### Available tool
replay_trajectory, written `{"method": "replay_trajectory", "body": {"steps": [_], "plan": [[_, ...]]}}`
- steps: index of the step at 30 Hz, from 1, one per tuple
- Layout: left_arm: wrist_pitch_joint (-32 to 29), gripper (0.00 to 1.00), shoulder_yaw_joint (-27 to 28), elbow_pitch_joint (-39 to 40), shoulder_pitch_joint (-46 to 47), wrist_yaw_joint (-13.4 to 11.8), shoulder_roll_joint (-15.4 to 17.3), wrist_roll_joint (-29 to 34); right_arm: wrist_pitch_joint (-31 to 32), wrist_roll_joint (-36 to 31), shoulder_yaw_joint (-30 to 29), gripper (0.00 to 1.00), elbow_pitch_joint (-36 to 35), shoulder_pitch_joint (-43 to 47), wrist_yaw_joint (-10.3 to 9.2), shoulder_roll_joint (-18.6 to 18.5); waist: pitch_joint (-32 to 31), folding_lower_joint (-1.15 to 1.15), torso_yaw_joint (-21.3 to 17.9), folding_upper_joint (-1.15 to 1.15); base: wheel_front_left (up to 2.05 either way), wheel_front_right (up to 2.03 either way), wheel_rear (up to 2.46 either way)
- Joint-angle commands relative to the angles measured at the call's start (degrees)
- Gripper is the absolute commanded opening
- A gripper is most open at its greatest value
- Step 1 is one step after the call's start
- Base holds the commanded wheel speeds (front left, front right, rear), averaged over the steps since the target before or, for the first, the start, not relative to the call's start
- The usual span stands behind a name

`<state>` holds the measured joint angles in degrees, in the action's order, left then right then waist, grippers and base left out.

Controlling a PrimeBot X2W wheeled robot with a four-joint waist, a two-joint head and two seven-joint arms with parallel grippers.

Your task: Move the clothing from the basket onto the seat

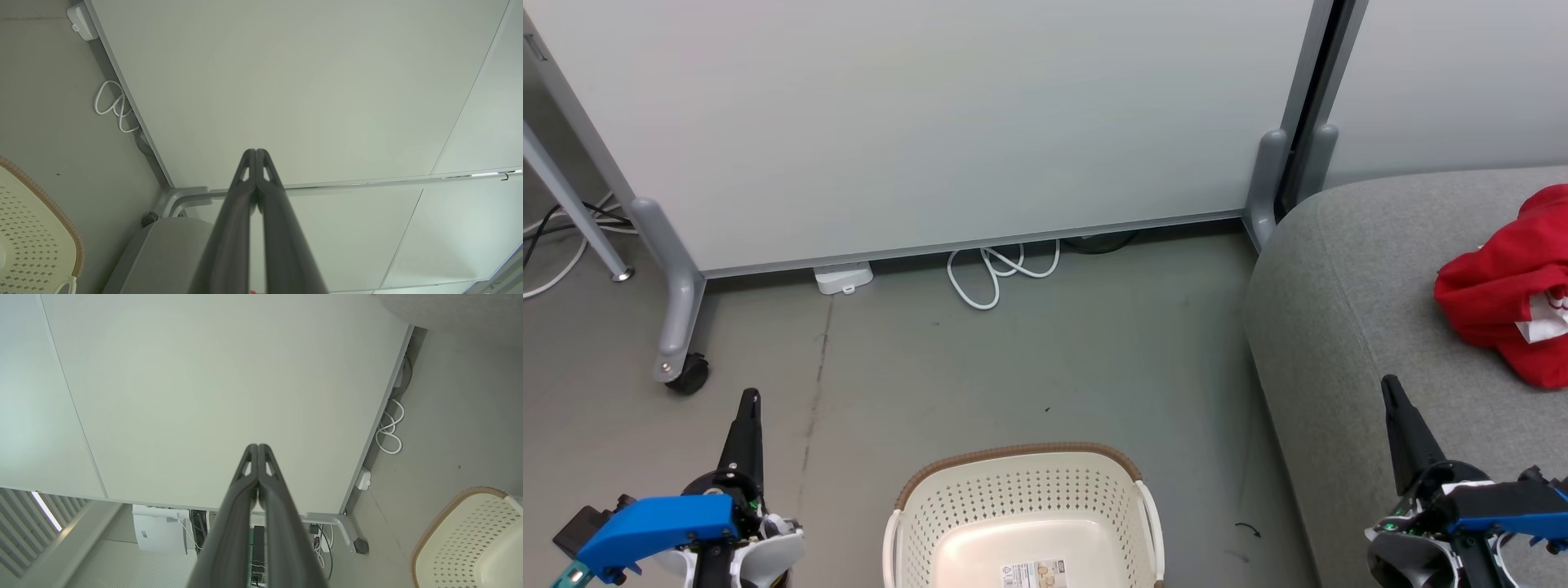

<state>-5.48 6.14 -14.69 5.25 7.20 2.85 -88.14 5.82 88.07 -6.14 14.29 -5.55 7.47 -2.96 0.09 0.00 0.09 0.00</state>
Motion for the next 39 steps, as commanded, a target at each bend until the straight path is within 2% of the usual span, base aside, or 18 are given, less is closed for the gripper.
{"method": "replay_trajectory", "body": {"steps": [1,10,39], "plan": [[-0.5,0.0,0.2,0.5,1.1,0.5,0.1,-1.3,0.4,1.4,-0.3,0.0,-0.3,-0.7,0.04,0.1,0.0,0.0,0.0,0.0,0.0,0.0,0.0],[-1.3,0.0,0.6,0.8,1.4,0.5,0.0,-4.5,0.9,4.6,-0.5,0.0,-0.4,-1.1,0.04,0.1,0.1,0.0,-0.1,0.0,0.0,0.0,0.0],[-1.3,0.0,0.5,0.8,1.3,0.5,0.0,-4.3,0.9,4.4,-0.5,0.0,-0.4,-1.0,0.04,0.1,0.1,0.0,-0.1,0.0,0.0,0.0,0.0]]}}
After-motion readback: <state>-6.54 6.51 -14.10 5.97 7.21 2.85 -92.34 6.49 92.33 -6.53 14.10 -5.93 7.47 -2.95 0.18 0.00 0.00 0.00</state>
